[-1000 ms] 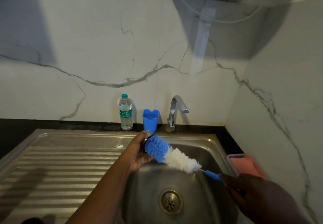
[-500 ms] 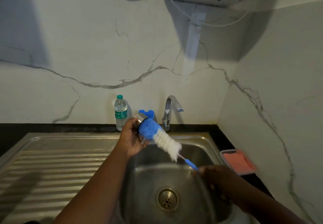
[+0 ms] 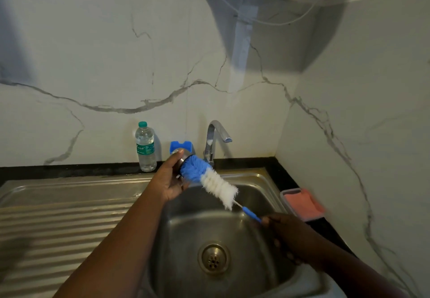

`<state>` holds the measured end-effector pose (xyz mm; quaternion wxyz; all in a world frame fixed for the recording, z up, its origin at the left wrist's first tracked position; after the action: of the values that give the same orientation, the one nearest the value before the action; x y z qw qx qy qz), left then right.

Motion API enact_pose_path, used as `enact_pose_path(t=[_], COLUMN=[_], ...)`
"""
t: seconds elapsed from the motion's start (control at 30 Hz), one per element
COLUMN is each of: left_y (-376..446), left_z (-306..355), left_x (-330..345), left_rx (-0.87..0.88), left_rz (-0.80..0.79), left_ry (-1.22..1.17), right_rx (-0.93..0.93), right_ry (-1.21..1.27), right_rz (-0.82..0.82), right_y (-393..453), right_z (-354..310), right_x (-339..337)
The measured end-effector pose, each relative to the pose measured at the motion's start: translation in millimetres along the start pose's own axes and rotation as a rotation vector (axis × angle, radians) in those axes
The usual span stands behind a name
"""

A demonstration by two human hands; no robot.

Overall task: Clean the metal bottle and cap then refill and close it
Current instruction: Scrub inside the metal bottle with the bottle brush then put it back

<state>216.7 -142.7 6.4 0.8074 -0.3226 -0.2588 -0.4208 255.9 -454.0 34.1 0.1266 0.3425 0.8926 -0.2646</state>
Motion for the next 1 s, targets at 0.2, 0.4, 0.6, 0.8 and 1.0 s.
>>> enact_pose_path(t=[0.2,0.4,0.6,0.8,1.0], left_y=[9,10,11,3,-5], left_z=[-3,-5,-11,-18,-15], left_x=[8,6,9,14,10], left_rx=[-0.084,0.019,-0.040,0.054,0.035], left_rz=[-0.009,0.037,0.057,0.010,-0.008], left_ry=[0.035,0.094,0.107,0.034,0.108], right_rx=[-0.498,-0.110,-0.258,-0.013,0.008], right_ry=[-1.126,-0.290,-0.774,-0.124,-0.158], right_rz=[0.484,0.022,0.256,-0.038,-0.043], right_y=[9,14,5,10,4], right_z=[11,6,2,11,6], right_x=[-11,-10,-17,-14,-22])
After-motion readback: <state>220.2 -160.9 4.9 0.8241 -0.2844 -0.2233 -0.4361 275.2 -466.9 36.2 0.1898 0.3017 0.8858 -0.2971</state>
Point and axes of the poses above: each hand's wrist, its own y-axis towards the middle knuckle, its own x-axis out of the palm, z = x × y, the point moved 2 cm from there along y, towards the middle knuckle, and after that the axes turned 3 degrees about -z, right-handed, at the moved point
